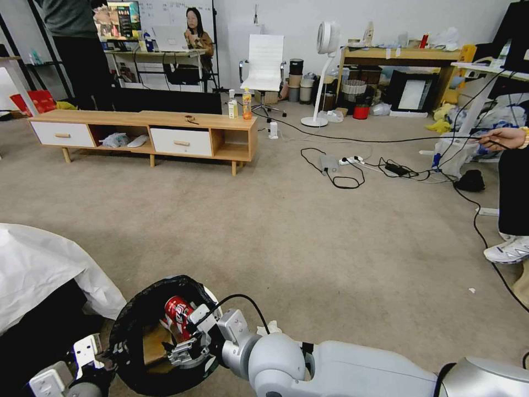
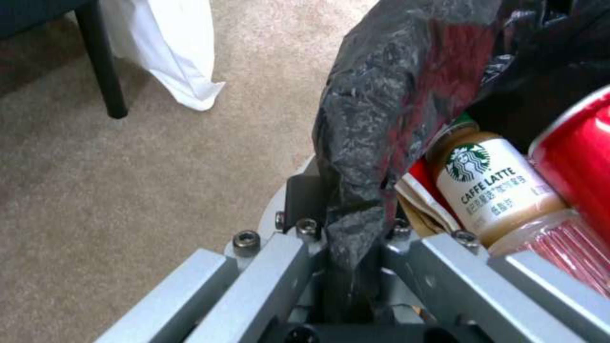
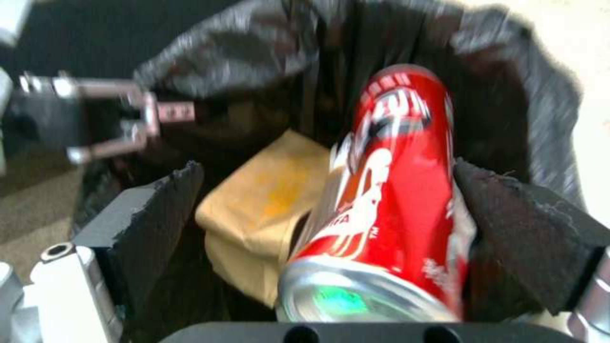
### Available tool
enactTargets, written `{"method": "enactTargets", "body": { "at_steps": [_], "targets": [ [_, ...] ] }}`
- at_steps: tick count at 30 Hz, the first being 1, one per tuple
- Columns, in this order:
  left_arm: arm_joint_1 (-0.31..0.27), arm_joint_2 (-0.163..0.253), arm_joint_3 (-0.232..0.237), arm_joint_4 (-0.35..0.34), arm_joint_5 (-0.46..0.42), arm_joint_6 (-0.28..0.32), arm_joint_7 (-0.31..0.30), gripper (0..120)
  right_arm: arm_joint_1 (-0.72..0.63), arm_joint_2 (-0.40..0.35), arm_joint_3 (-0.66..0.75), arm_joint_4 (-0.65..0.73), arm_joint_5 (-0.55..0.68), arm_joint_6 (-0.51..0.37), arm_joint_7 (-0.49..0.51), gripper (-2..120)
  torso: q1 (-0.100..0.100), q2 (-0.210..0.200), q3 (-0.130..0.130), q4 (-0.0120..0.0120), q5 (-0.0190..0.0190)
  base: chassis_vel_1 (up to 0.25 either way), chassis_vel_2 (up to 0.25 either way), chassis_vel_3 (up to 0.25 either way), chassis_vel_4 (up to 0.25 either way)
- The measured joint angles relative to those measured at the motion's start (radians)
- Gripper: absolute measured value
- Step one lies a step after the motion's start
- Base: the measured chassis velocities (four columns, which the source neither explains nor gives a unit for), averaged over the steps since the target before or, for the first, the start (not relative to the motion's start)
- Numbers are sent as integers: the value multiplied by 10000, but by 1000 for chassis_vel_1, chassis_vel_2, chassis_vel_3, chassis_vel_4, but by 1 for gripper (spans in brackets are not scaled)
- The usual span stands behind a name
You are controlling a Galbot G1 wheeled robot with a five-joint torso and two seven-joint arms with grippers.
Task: Pick up the trash bin and place the garbage on the floor into it.
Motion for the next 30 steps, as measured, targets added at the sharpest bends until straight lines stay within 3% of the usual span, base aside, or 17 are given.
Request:
{"method": "enactTargets", "body": {
  "at_steps": [15,30],
  "targets": [
    [38,-73,59,-46,93,-1,63,2,396,566,-63,112,-47,-29,128,100,0,0,0,1,0,0,0,0,0],
    [21,-17,-5,30,119,-16,91,2,288,-145,1199,1135,-71,-42,158,100,0,-1,0,1,1,0,0,0,0]
  ]
}}
